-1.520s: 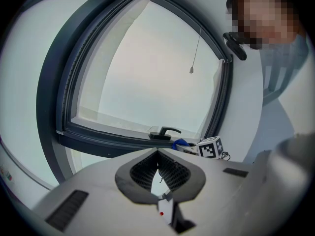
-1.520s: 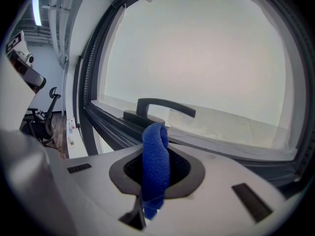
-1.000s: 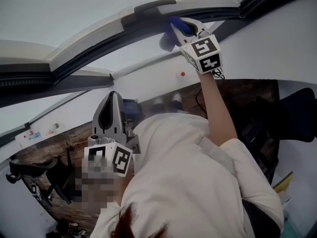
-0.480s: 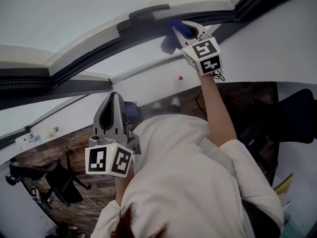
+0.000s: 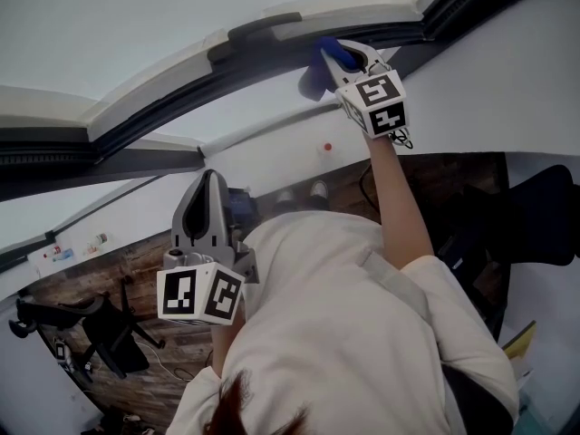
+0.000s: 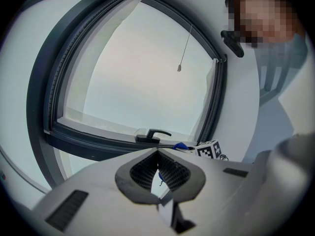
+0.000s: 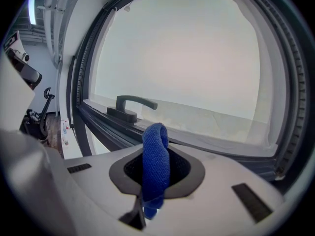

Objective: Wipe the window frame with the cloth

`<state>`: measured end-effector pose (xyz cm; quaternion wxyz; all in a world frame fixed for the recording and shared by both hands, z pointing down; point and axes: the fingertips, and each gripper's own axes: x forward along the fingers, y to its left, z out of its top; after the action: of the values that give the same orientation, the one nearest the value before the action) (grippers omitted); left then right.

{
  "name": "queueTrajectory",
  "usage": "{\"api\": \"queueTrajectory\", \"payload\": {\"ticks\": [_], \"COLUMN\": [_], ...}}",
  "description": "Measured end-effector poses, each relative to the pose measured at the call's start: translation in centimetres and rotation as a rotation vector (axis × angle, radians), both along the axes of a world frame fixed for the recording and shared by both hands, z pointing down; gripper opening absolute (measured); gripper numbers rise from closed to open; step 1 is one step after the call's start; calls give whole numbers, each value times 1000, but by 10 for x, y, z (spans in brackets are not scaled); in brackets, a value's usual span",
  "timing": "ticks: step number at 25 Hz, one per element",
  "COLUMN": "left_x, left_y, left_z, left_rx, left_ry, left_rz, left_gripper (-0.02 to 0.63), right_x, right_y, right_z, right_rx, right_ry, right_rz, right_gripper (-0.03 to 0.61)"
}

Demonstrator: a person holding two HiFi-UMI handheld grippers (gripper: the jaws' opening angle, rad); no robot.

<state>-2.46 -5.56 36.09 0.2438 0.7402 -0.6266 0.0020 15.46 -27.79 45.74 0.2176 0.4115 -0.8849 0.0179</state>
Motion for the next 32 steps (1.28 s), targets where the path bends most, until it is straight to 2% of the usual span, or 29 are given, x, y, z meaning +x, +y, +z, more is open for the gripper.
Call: {"api": "queueTrajectory", "payload": {"ticks": [32], "left_x": [44], "left_y": [7], "left_z": [7], "left_rx": [16], "left_ry": [19], "left_rz": [-13], "left_gripper": [5], "right_x": [49], "right_y": [-13], "right_z": [0], "right_rx": [16], "right_ry": [21], "right_rz": [3], "right_gripper": [44]}}
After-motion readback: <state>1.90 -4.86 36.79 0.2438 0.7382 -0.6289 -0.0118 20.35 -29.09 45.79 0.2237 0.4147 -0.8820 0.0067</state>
